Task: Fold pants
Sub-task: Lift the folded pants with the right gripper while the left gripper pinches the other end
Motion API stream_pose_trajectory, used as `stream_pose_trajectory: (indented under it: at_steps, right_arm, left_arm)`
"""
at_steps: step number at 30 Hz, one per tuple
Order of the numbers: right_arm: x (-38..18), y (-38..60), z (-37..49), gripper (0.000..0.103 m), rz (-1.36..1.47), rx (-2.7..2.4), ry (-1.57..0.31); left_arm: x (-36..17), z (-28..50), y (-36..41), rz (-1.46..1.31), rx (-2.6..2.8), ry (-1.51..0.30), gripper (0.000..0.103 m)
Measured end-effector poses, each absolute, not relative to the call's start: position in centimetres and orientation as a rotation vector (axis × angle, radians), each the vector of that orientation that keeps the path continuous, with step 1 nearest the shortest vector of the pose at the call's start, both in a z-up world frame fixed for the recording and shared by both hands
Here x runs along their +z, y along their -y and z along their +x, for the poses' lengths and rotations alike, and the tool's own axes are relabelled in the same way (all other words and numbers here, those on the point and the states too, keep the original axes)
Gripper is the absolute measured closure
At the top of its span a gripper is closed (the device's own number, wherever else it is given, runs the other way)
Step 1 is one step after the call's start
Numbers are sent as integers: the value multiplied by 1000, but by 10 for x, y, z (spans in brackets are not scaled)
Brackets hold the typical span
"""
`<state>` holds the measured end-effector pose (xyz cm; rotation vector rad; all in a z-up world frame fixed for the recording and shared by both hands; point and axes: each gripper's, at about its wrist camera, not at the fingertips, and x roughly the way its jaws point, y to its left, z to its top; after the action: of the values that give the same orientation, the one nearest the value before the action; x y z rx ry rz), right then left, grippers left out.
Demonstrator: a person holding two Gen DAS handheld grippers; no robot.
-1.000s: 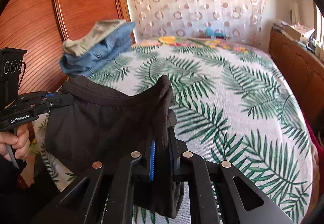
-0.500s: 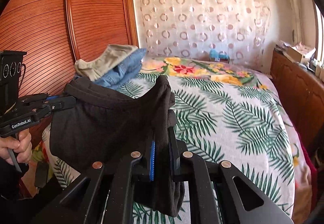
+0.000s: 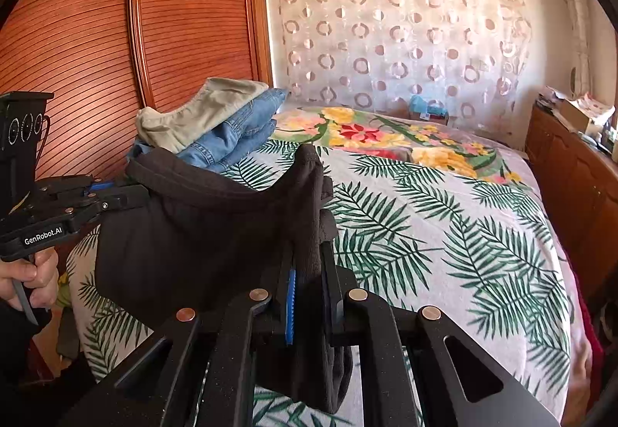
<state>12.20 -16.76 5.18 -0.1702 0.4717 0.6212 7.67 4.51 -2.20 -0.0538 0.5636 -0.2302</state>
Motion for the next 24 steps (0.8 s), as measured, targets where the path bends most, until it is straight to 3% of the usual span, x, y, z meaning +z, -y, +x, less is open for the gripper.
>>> stream_pose_trajectory:
  at_steps: [24]
  right_arm:
    - [107,105,205,93,-257,701,-390]
  left_arm:
    - [45,114,-107,-38,-127,-462,92]
